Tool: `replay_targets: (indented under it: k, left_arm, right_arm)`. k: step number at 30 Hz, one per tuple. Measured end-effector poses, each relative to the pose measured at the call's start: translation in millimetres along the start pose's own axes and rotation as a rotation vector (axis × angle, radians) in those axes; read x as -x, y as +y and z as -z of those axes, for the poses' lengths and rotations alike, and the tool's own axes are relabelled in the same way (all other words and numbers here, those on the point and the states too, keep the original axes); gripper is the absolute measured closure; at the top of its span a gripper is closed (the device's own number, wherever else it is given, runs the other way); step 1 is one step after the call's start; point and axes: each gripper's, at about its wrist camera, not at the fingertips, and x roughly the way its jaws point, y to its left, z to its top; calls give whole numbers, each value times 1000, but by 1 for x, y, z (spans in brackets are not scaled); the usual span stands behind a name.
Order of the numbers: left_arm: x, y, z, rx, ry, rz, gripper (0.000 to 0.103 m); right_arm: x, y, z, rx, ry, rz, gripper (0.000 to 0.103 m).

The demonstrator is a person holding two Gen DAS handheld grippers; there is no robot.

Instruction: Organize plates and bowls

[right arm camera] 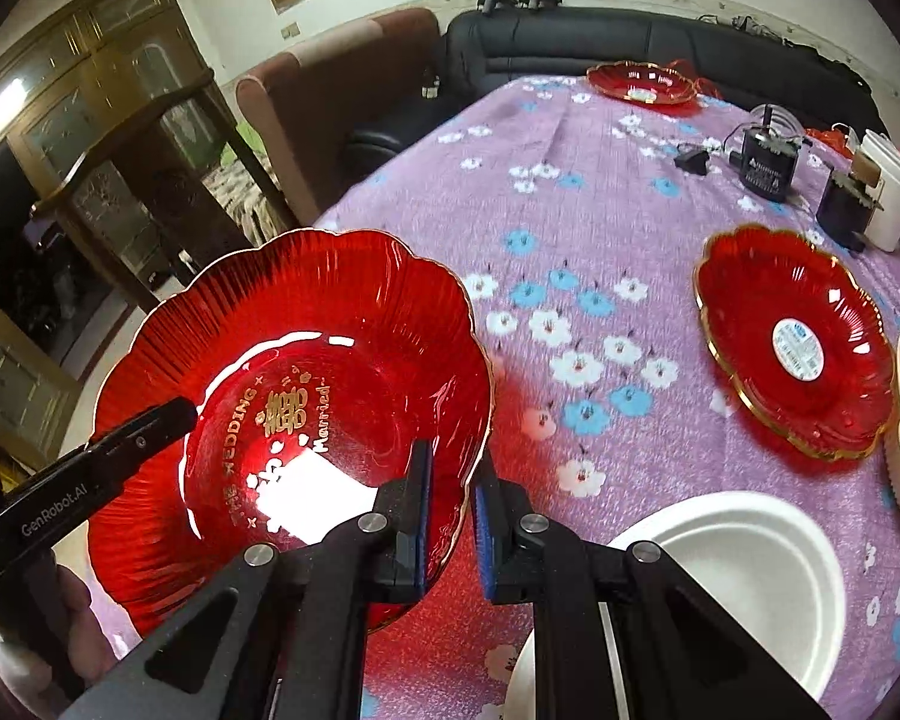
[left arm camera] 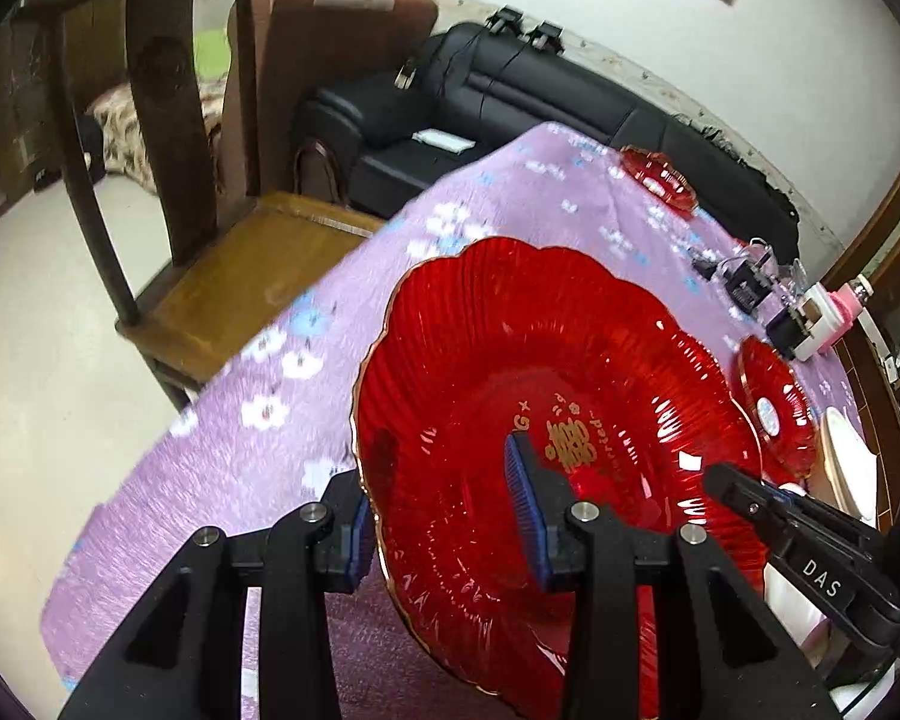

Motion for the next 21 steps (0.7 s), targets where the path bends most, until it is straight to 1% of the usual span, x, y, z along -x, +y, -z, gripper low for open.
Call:
replay_targets:
  k: [4,7,11,15,17,18,19,21]
  left_arm:
    - [-17,4,4,8,30,-13,65]
    - [-24,4,5,8,33,-27,65]
    - [-26,3,4,3,27,-41,65]
    - [-24,4,4,17,32,-33,63]
    - [-18,5,4,20,22,-29,55]
    - [-15,5,4,24,16,-26,45]
    - [-11,7,3,32,5,-18,38]
    - [-4,9,2,45,-10,-5,35]
  right_arm:
    - [-11,0,4,11,20,27,89]
    - [-13,1,5,18,15,34,89]
    - [-13,4,5,25,11,44,89]
    - [-11,2,5,9,-3,43,88]
    - [-6,1,5,-4,-28,48,88]
    - [-5,1,4,-6,-35,49,88]
    - [-2,1,4,-7,-44,50,87]
    - [5,1,2,-8,-72,56,83]
